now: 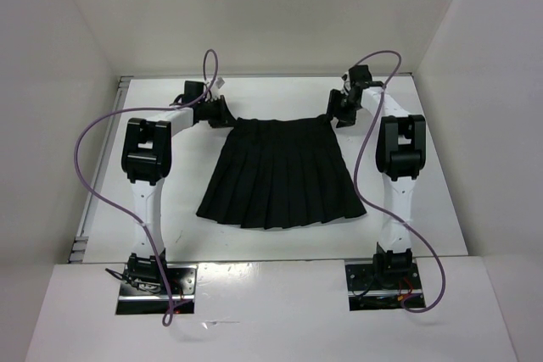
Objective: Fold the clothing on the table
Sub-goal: Fold the skirt
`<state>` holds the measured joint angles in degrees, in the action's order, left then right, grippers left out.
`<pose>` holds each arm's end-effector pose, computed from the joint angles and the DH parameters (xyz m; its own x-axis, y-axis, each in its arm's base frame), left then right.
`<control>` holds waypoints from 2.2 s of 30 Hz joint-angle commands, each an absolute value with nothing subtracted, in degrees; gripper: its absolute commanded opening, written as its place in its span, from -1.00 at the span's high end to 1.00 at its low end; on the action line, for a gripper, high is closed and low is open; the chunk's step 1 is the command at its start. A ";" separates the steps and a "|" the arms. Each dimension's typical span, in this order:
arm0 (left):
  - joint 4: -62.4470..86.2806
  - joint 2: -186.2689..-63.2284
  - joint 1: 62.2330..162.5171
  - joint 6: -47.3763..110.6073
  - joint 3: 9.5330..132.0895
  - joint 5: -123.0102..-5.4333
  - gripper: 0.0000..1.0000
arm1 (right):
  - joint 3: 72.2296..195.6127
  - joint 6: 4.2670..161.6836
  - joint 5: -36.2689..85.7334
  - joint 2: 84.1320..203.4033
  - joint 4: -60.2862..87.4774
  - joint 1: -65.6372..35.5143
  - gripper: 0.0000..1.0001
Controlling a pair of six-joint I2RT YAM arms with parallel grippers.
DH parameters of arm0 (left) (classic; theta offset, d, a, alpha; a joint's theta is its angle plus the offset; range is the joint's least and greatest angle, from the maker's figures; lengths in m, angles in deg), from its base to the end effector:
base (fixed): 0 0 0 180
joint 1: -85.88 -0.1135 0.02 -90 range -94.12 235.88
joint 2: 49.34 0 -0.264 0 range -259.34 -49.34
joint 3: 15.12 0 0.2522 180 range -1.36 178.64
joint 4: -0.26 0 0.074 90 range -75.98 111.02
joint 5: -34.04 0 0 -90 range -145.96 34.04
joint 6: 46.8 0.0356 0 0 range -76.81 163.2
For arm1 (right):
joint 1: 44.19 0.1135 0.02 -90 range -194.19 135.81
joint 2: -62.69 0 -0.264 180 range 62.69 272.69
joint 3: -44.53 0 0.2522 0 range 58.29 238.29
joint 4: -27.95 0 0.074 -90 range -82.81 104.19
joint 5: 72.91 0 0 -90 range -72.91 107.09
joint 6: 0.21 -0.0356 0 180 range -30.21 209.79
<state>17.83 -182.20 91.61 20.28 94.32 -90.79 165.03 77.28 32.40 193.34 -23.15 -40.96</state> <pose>0.5043 -0.0710 0.1391 -0.8001 -0.2410 -0.5493 0.2164 0.7381 -0.6390 0.4910 0.0371 0.1744 -0.8938 0.1588 -0.4194 0.0128 0.9438 0.3302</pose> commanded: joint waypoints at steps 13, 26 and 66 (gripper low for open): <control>19.02 -179.60 91.85 19.99 93.39 -91.38 1.00 | 174.29 76.69 42.13 200.93 -15.43 -41.20 0.20; 19.21 -176.78 87.11 12.88 100.49 -86.64 1.00 | 187.30 76.17 34.41 197.34 -23.68 -41.20 1.00; 35.90 -115.80 85.79 13.93 83.73 -95.16 1.00 | 169.77 73.80 27.62 141.31 -41.72 -24.24 1.00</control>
